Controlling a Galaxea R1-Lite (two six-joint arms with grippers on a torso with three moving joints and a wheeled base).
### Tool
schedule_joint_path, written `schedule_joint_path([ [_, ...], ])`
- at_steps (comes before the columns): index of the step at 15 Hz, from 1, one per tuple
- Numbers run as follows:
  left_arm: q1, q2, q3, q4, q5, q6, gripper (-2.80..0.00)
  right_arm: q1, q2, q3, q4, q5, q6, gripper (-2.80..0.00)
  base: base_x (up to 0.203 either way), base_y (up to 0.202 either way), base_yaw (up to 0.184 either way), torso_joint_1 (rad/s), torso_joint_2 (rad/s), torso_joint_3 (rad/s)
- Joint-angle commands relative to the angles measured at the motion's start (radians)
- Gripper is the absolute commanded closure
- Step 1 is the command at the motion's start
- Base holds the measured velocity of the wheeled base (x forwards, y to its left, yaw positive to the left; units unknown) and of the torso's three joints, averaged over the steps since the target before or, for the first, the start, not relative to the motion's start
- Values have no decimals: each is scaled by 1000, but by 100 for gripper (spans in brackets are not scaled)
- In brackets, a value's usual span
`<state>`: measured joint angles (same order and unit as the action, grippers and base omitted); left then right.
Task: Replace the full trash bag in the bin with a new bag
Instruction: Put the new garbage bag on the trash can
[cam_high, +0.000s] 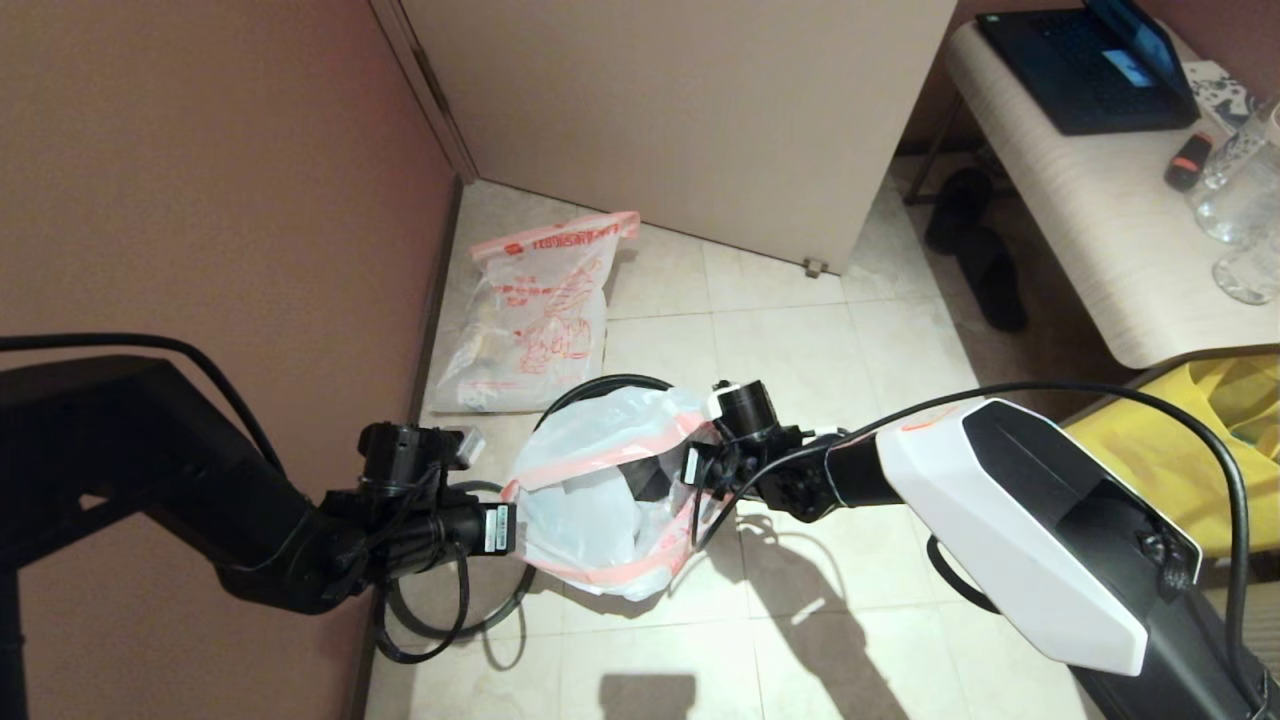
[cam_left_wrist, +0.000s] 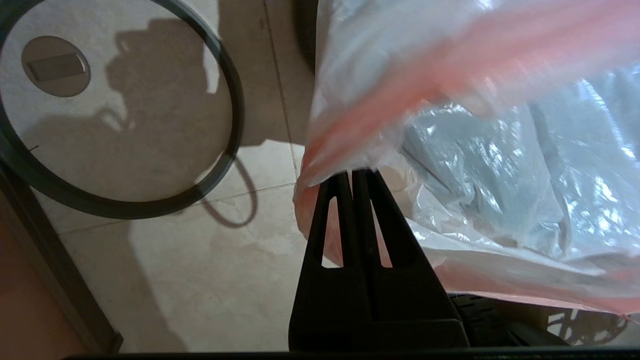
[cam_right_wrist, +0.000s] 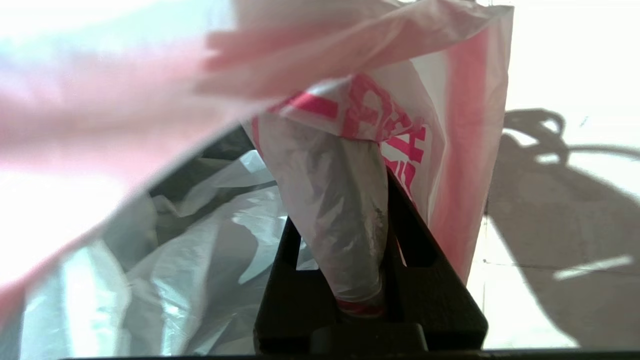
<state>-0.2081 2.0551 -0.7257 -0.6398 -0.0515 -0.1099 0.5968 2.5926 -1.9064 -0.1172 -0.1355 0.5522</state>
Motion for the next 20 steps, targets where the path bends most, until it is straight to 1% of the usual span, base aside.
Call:
schedule_joint_path([
  [1, 6, 29, -20, -8, -1, -4, 0, 3, 1, 1, -2, 2, 3, 0, 0, 0, 0, 0, 0, 0],
  [6, 5, 158, -100, -104, 22, -22, 0, 11, 1, 6, 0, 2, 3, 0, 0, 0, 0, 0, 0, 0],
  [8, -7, 166, -119, -111, 22, -68, 0, 18, 3, 12, -1, 2, -4, 0, 0, 0, 0, 0, 0, 0],
  [9, -7, 174, -128, -128, 22, -79, 0, 19, 3, 22, -3, 3, -15, 0, 0, 0, 0, 0, 0, 0],
  [10, -6, 186, -138, -168, 25, -110, 0, 23, 3, 37, -5, 11, -30, 0, 0, 0, 0, 0, 0, 0],
  [11, -5, 188, -140, -206, 34, -135, 0, 23, 1, 50, -5, 35, -46, 0, 0, 0, 0, 0, 0, 0],
  [13, -2, 183, -139, -225, 47, -145, 0, 22, 0, 65, -5, 51, -78, 0, 0, 0, 0, 0, 0, 0],
  [14, -2, 180, -139, -227, 55, -153, 0, 20, 1, 73, -7, 51, -108, 0, 0, 0, 0, 0, 0, 0],
  [16, 1, 163, -139, -225, 65, -193, 0, 20, 5, 103, -25, 52, -186, 0, 0, 0, 0, 0, 0, 0],
  [18, 16, 160, -147, -226, 73, -198, 0, 21, 6, 141, -56, 52, -252, 0, 0, 0, 0, 0, 0, 0],
  [19, 24, 152, -152, -225, 77, -212, 0, 19, 6, 156, -67, 51, -291, 0, 0, 0, 0, 0, 0, 0],
  [20, 27, 145, -152, -224, 79, -219, 0, 16, 6, 158, -64, 51, -310, 0, 0, 0, 0, 0, 0, 0],
])
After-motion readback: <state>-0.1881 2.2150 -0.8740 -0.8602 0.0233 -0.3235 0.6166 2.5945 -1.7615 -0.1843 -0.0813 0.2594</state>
